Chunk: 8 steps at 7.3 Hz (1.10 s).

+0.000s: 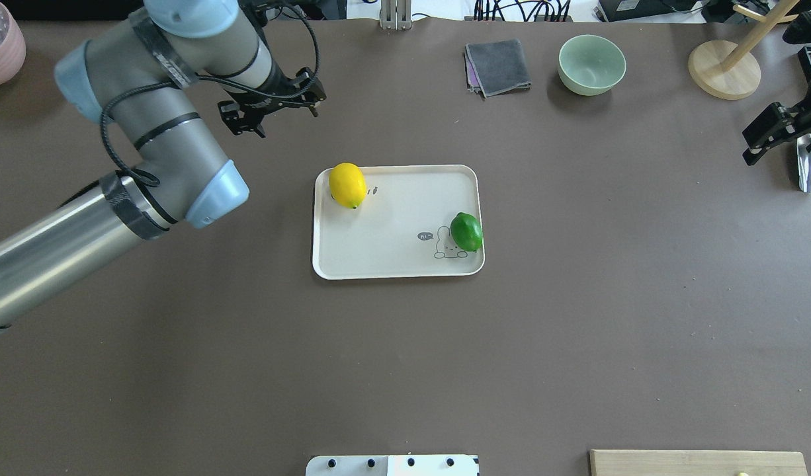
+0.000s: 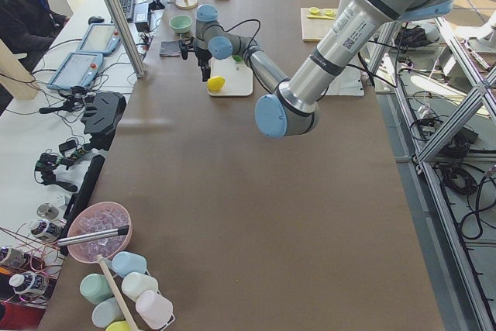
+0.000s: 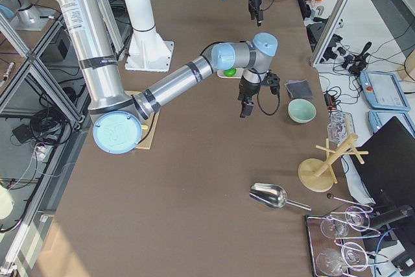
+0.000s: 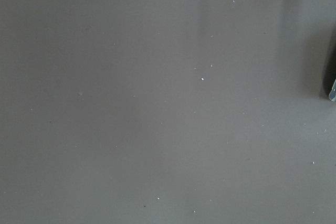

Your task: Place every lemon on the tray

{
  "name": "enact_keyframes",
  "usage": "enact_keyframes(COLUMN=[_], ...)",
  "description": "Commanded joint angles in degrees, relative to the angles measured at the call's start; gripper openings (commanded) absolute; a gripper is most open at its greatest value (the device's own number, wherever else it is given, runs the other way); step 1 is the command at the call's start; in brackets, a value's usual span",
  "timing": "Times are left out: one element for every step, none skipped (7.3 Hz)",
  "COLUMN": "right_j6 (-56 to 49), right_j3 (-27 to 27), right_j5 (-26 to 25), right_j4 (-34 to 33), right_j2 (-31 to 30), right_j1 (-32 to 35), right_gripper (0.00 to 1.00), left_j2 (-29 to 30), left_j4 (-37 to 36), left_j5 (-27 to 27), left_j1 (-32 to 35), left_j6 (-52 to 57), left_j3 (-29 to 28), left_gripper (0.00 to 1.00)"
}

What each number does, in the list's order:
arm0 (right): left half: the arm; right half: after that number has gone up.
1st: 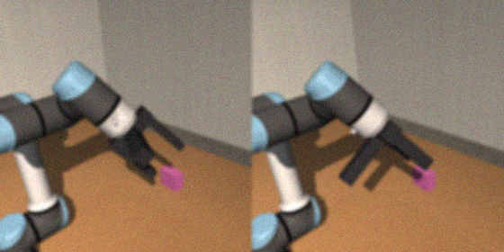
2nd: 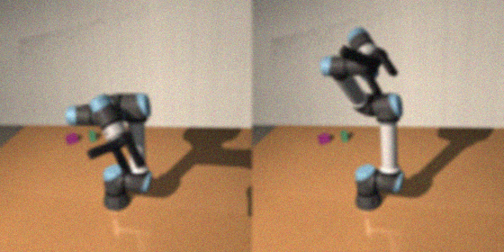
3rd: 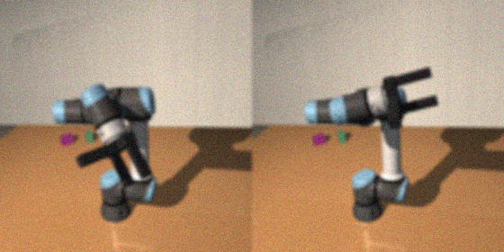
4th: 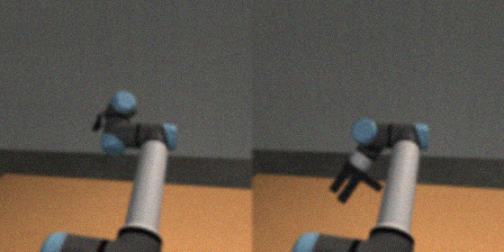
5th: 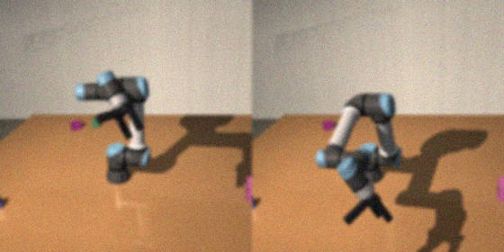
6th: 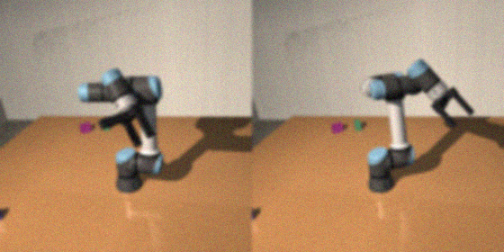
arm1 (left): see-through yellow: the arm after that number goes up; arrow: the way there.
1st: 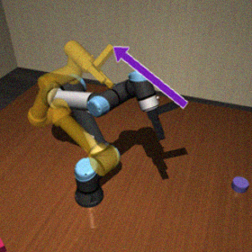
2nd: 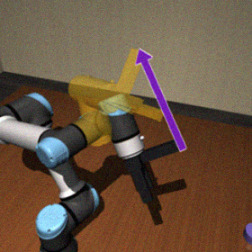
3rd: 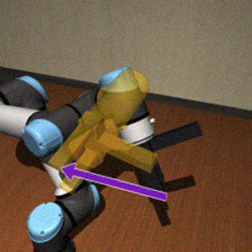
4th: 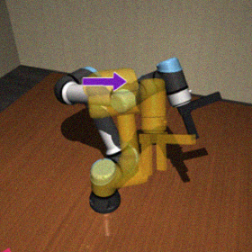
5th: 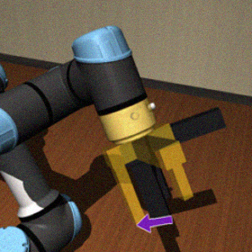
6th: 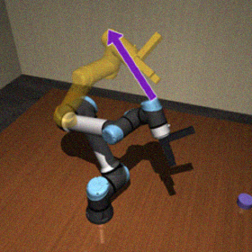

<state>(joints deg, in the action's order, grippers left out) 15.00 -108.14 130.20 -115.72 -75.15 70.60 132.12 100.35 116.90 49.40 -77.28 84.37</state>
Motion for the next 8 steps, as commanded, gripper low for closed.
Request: enact_keyframes(right_j6=[-0.2,-0.4,-0.5,-1.2,-5.7,-10.3,-13.3,-17.9], right_j3=[0.7,0.6,0.0,-1.4,-2.8,-2.6,-2.3,-1.6], right_j5=[0.0,0.1,0.1,0.5,2.3,2.4,1.9,1.6], right_j4=[0.3,0.1,0.1,0.1,0.4,0.0,0.1,0.1], right_j2=[-0.1,-0.2,-0.8,-3.4,-7.0,-8.6,-10.1,-11.5], right_j1=[0.0,0.1,0.4,1.8,3.7,5.8,7.3,9.5], right_gripper=[1.00,1.00,1.00,1.00,1.00,1.00,1.00,1.00], left_j2=[-7.9,-12.1,-16.1,-21.7,-26.9,-29.7,-32.3,-35.8], left_j4=[-0.2,-0.2,-0.2,-0.2,-0.2,-0.7,-2.1,-3.7], left_j5=[7.9,7.9,8.3,8.6,8.8,10.0,12.8,13.3], left_j1=[9.4,12.1,15.6,18.7,22.3,26.1,30.4,34.1], left_j6=[17.2,26.8,37.2,47.8,56.7,63.1,69.4,76.3], left_j3=[0.5,0.8,1.0,2.3,3.2,3.2,3.2,3.2], left_gripper=[0.98,0.98,0.98,0.99,0.99,0.99,0.99,0.99])
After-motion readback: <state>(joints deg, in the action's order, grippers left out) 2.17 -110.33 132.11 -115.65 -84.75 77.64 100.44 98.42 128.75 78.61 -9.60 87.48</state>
